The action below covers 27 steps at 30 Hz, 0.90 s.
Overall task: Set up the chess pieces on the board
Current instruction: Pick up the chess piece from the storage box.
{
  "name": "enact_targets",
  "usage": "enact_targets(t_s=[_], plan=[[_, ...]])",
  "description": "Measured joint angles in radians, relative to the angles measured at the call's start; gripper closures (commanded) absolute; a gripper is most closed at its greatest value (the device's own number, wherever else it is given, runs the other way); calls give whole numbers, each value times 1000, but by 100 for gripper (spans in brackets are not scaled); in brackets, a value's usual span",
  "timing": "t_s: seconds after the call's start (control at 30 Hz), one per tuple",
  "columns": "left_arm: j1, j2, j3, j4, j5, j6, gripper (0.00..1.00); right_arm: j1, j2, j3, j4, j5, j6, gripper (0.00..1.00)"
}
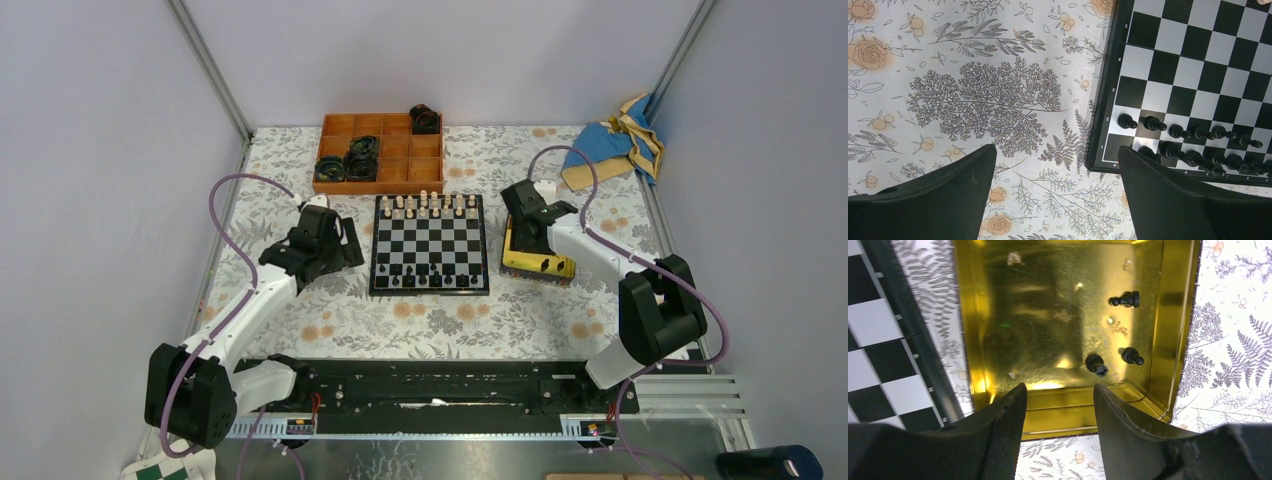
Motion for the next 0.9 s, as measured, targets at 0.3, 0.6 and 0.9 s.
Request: enact_targets(t_s=[0.3,0.6,0.9], plan=[[0,5,11,-2,0,1,1,-78,0,-73,39,-9,17,42],[0,13,18,-2,0,16,1,-113,0,-105,72,-31,21,43],[0,18,18,-2,0,18,1,-138,2,-123,100,-55,27,49]])
